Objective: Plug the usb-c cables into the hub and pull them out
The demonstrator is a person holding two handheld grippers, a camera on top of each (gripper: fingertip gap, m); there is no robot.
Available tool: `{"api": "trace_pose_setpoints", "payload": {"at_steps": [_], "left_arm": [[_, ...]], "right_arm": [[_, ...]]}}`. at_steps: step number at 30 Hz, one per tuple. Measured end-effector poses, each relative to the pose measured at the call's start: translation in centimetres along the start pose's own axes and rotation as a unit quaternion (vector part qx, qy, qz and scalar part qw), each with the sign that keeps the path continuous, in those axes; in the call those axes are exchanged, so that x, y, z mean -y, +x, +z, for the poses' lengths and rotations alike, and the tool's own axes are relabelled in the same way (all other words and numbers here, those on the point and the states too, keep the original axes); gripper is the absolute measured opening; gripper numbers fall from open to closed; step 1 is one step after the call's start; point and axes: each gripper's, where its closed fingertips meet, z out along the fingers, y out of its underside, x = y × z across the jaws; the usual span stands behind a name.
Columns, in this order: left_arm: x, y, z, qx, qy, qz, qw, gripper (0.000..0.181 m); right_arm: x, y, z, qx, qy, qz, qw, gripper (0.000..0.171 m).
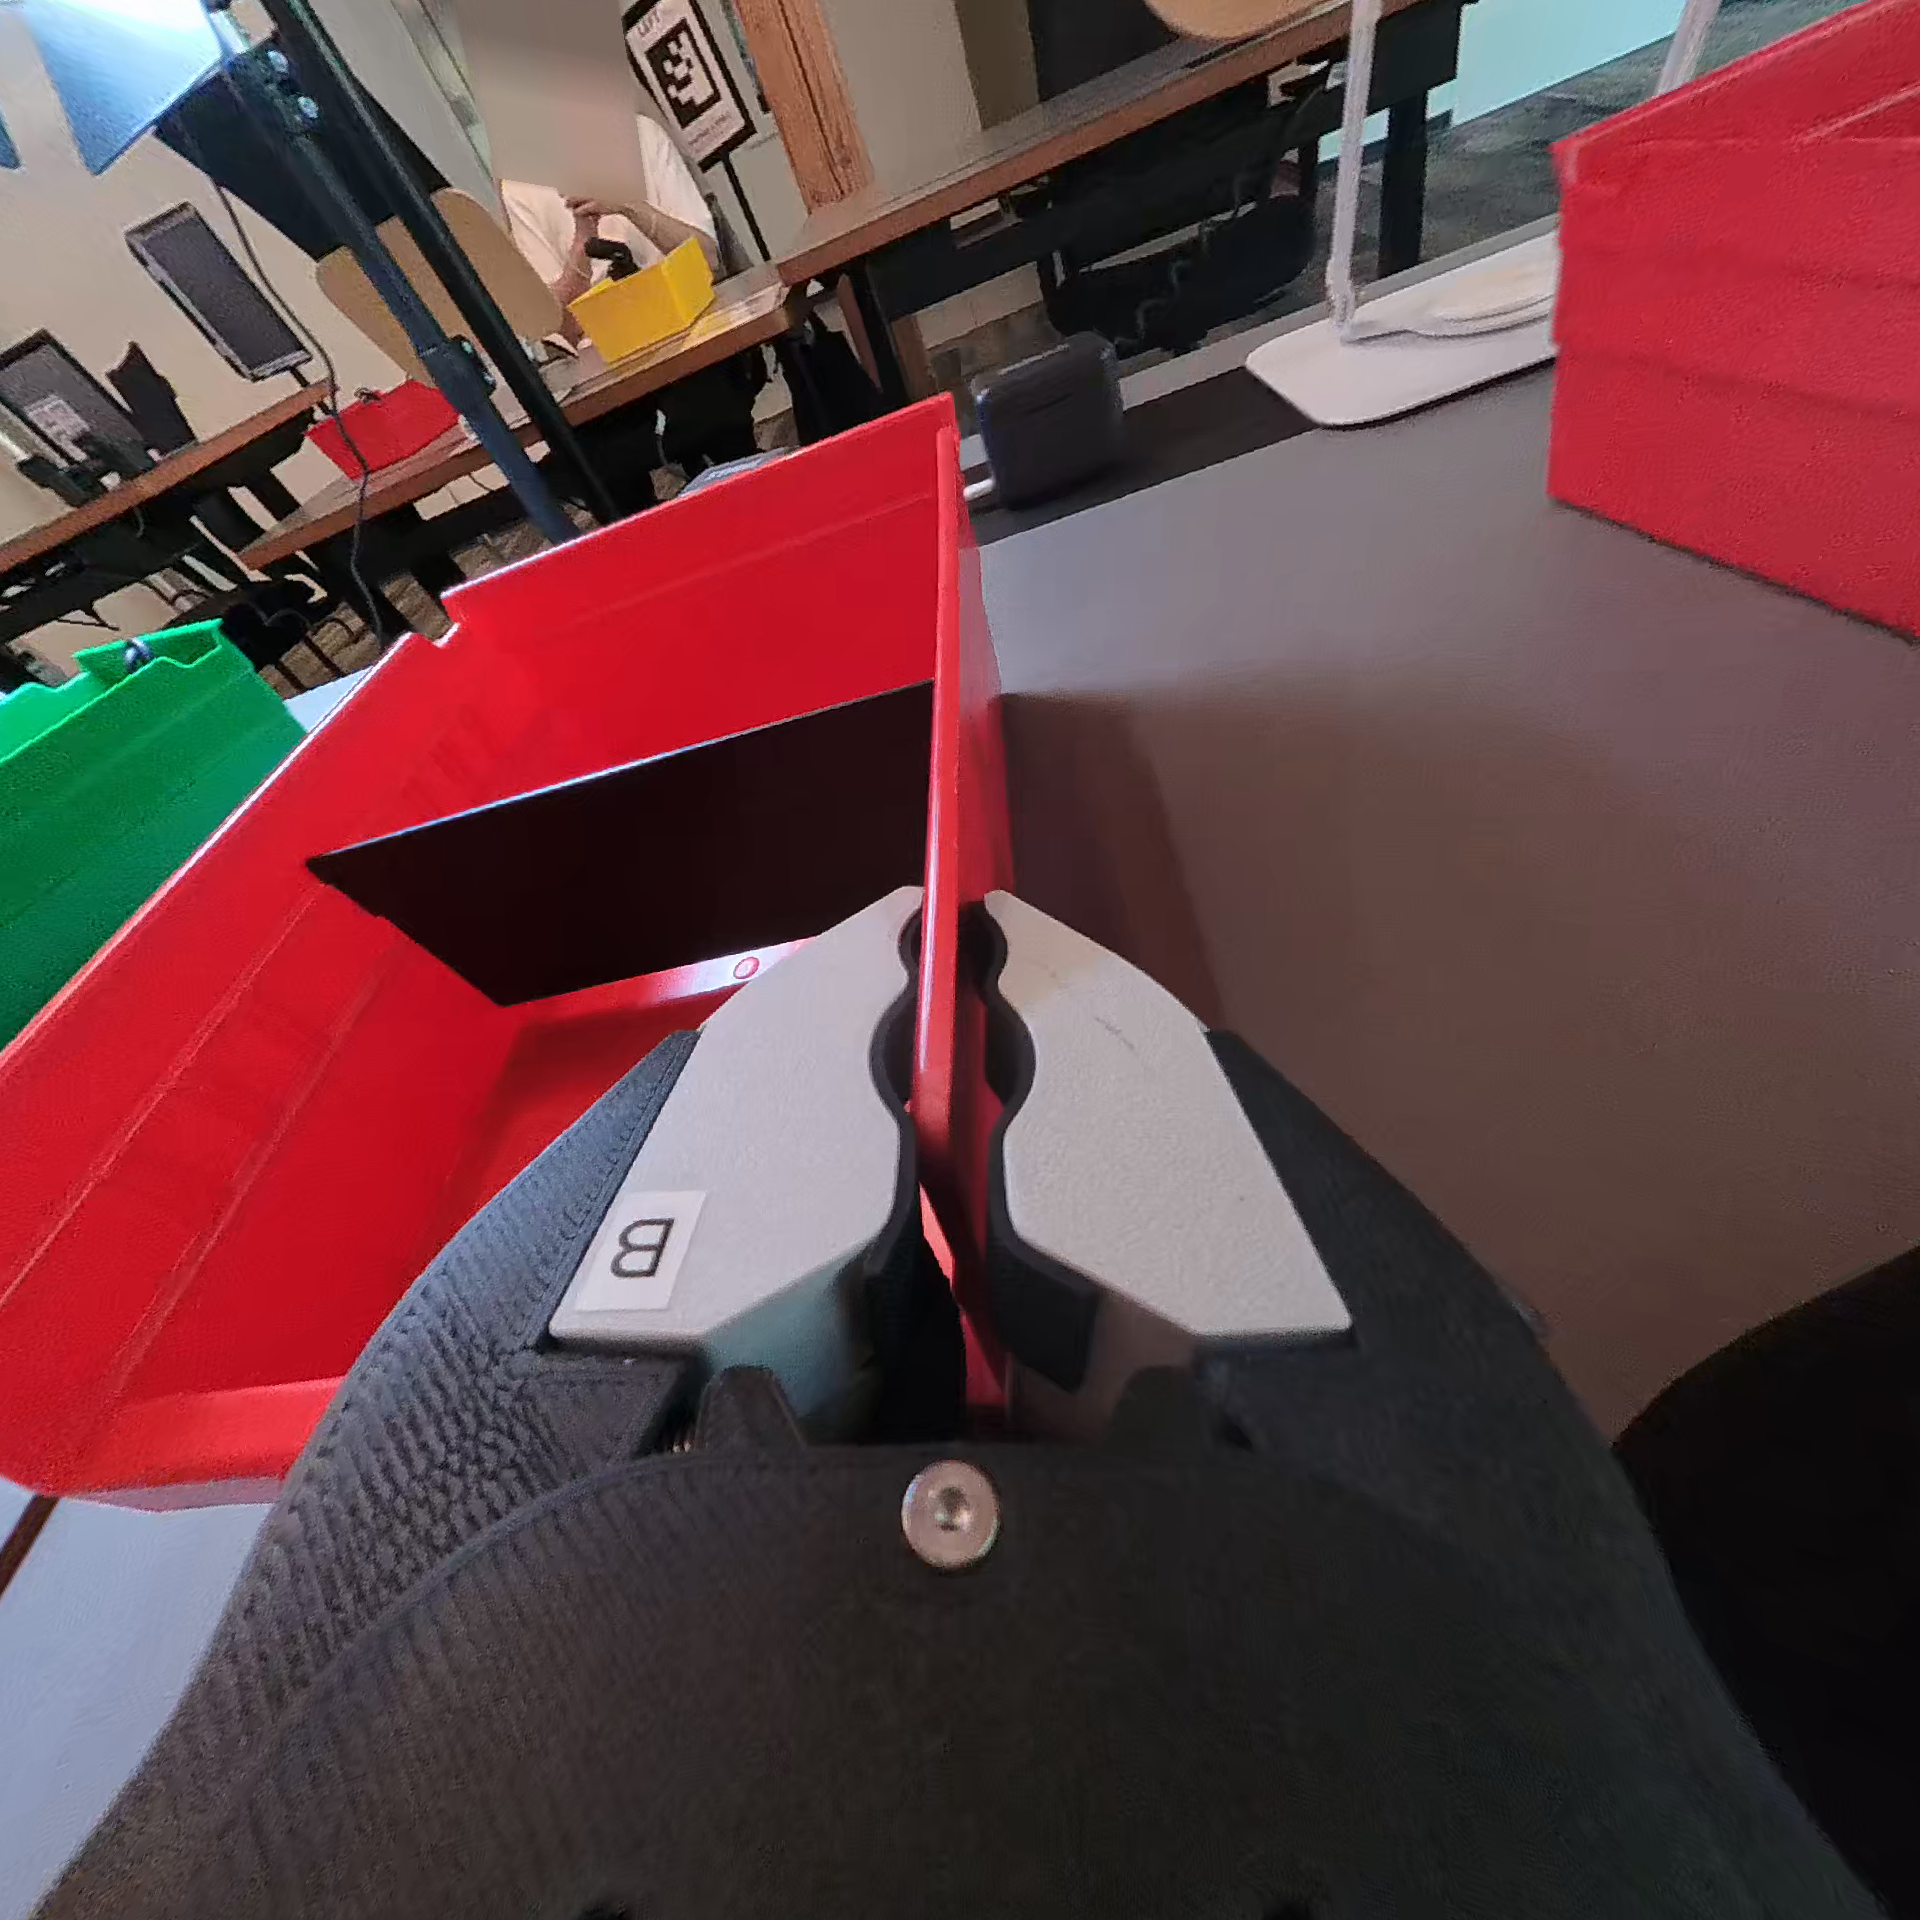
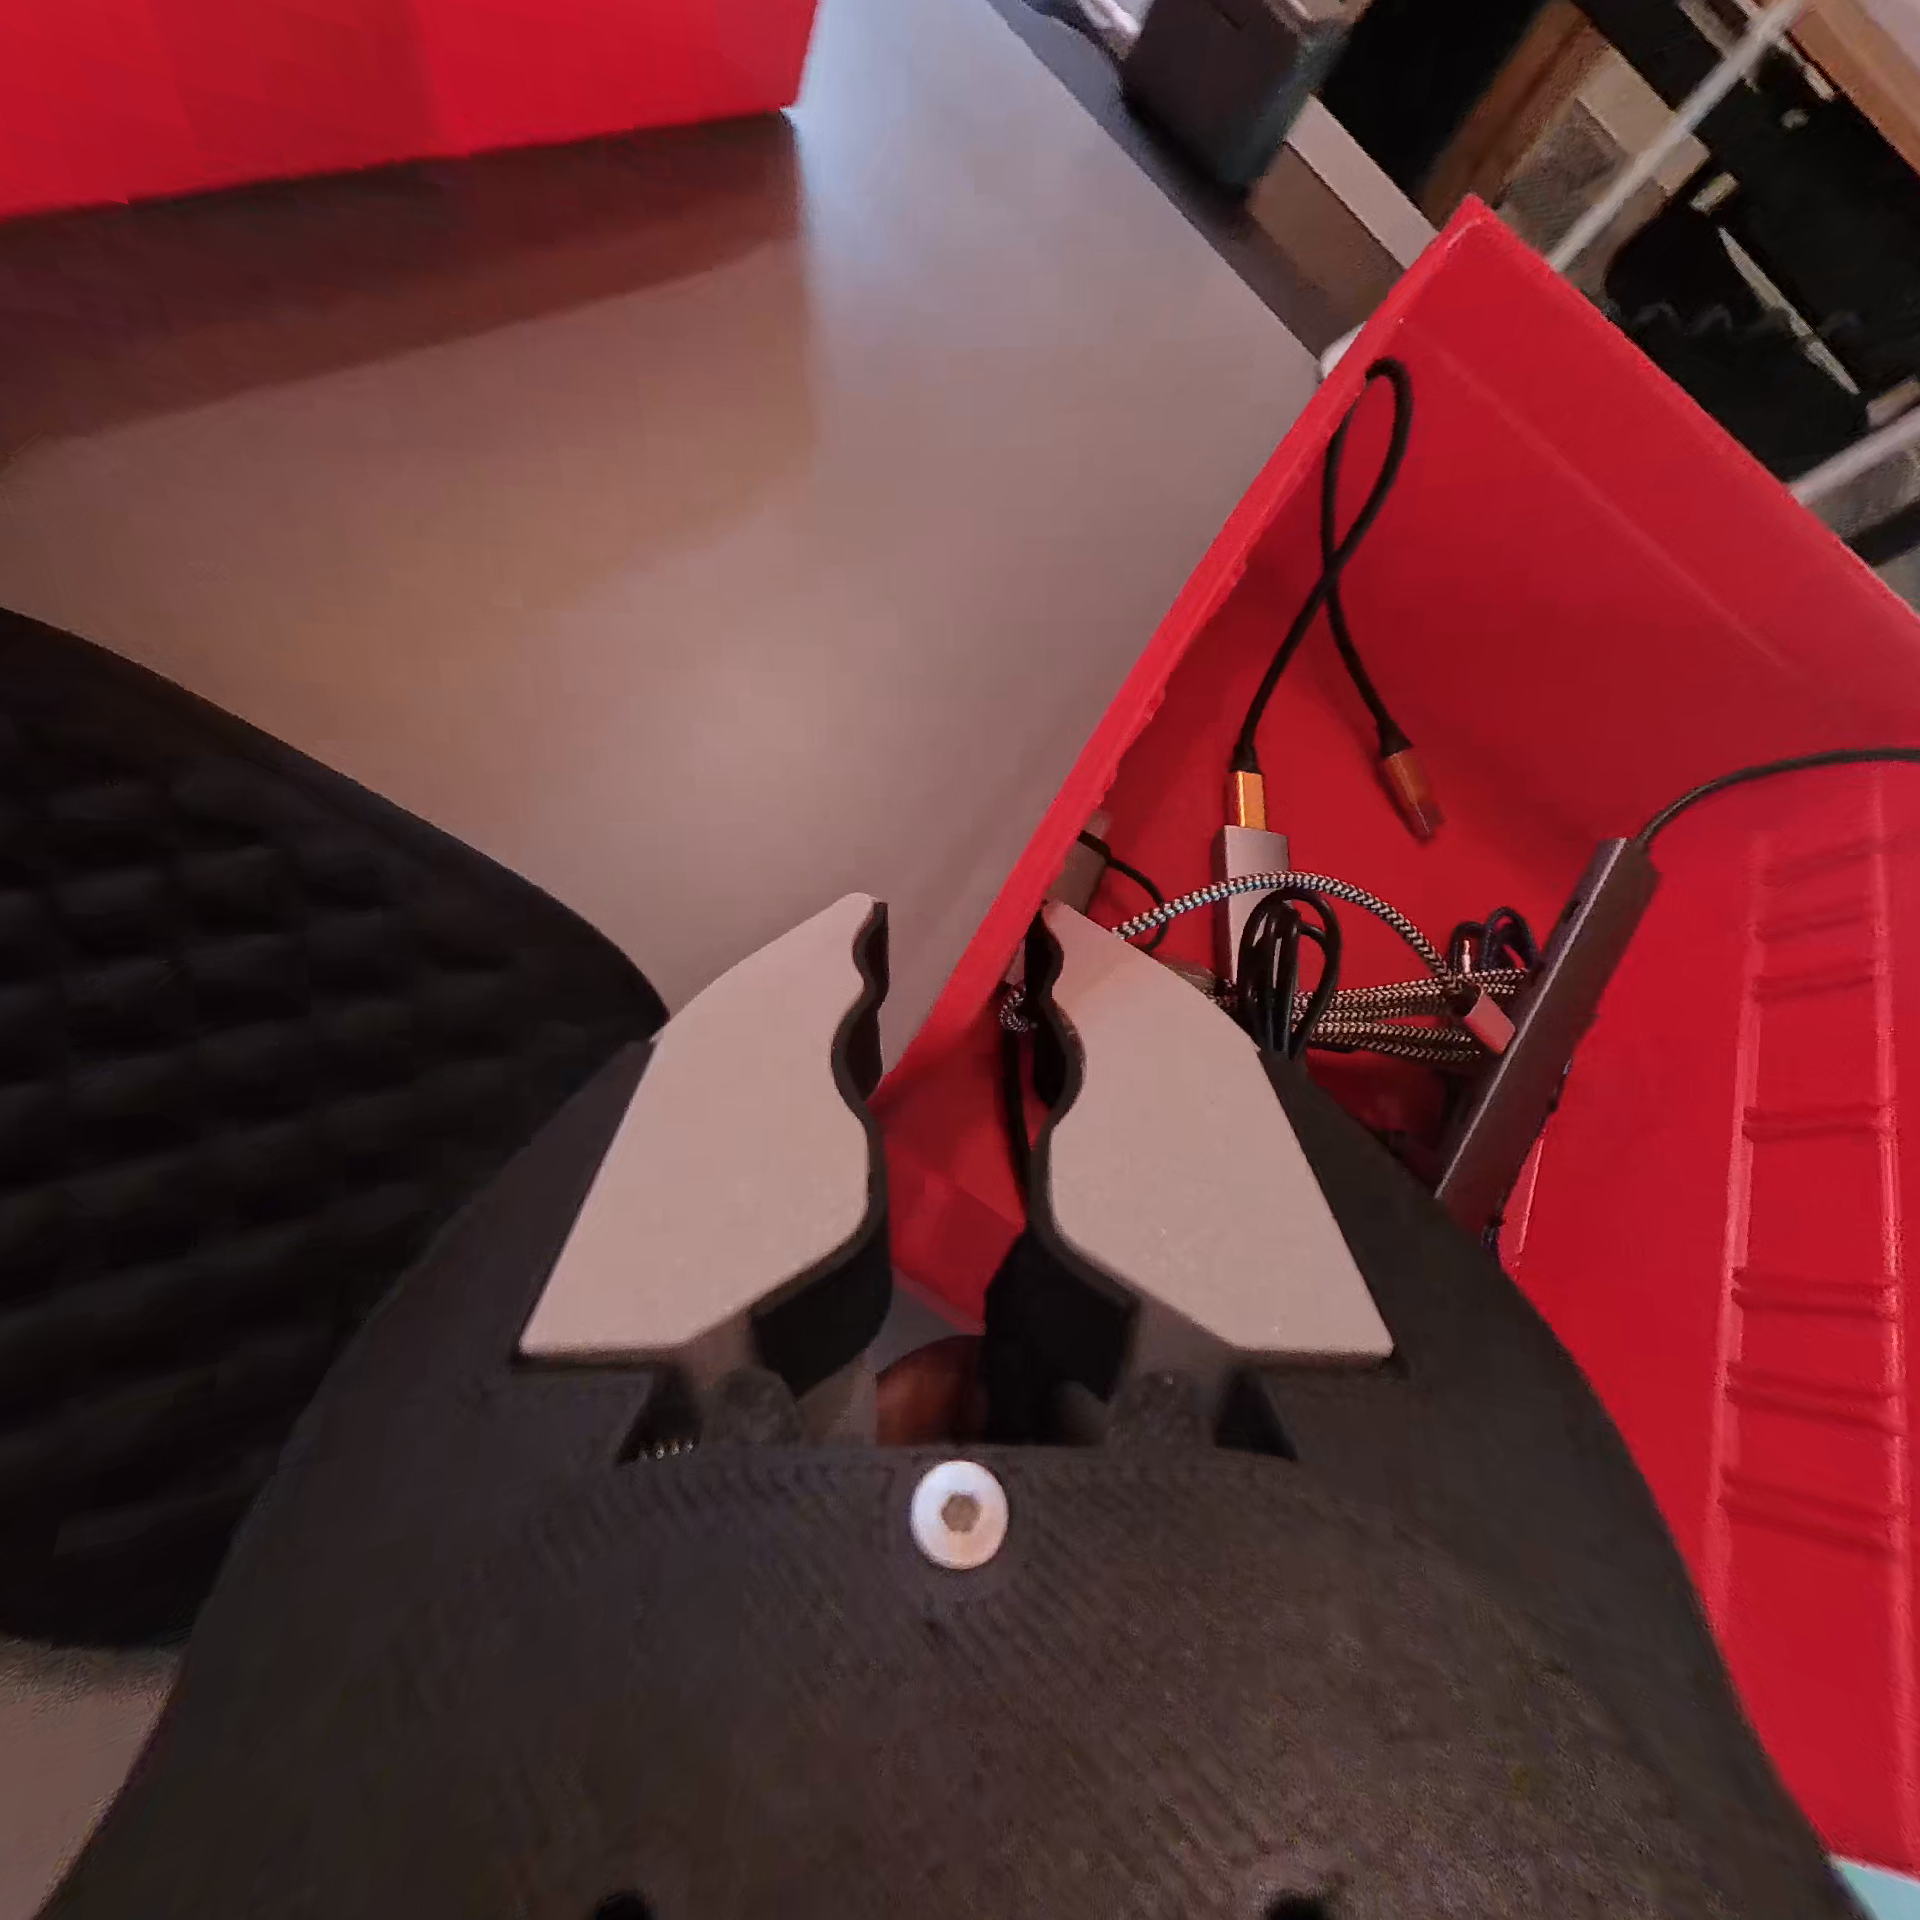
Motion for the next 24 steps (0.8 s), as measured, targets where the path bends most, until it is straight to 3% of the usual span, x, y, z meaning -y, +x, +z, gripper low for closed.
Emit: {"api": "trace_pose_setpoints", "payload": {"at_steps": [4,9,17,19,24], "left_arm": [[-0.3,-1.0,-0.1,0.025,-0.008,0.012,1.000,0.008],[-0.8,-2.2,-0.4,0.039,-0.012,0.011,0.999,0.008],[-1.3,-3.4,-0.5,0.060,-0.019,-0.008,0.998,0.007],[-1.1,-3.1,-0.6,0.048,-0.007,-0.015,0.999,0.008],[2.7,-2.5,-2.9,-0.049,0.100,-0.086,0.990,0.031]], "right_arm": [[2.6,-2.8,1.8,0.029,0.011,-0.006,0.999,0.025],[5.7,-5.9,3.5,0.112,0.027,0.053,0.992,0.030],[9.0,-8.9,6.1,0.140,0.042,0.041,0.988,0.032],[9.7,-9.5,6.6,0.150,0.054,0.047,0.986,0.032],[11.2,-11.3,6.5,0.218,0.107,0.087,0.966,0.038]]}}
